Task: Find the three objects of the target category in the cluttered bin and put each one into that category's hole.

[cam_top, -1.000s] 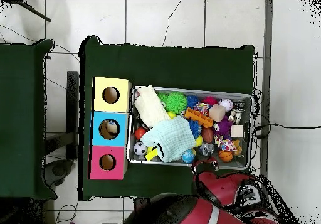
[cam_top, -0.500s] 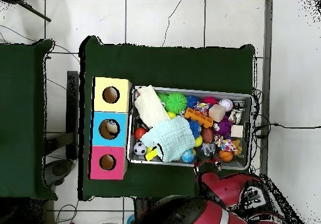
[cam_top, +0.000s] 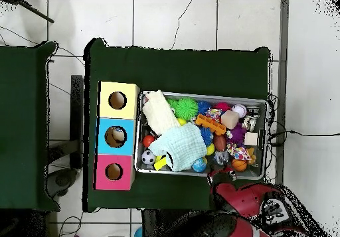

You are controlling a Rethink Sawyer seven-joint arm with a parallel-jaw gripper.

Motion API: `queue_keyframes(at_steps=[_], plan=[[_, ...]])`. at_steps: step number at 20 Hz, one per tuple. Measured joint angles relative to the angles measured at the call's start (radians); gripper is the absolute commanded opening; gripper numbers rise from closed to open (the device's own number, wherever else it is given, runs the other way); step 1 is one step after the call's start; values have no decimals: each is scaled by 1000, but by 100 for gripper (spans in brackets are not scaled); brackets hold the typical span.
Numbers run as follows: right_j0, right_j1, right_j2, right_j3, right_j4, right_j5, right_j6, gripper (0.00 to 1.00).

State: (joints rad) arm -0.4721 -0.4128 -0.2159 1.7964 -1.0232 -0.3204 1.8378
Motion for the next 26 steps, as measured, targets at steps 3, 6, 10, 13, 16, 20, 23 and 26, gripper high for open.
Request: queue_keyframes(at_steps=[3,6,10,13,16,20,23,26], plan=[[-7,-5,11,0,-10,7,0,100],[-8,-7,16,0,-14,10,0,100],[-12,-11,29,0,-23,12,0,100],[-18,-15,43,0,-31,16,0,100],[-25,-22,52,1,-35,23,0,100],[-49,-46,79,3,-41,58,0,100],[-53,-60,86,4,-41,78,0,100],[-56,-77,90,7,-41,98,0,100]])
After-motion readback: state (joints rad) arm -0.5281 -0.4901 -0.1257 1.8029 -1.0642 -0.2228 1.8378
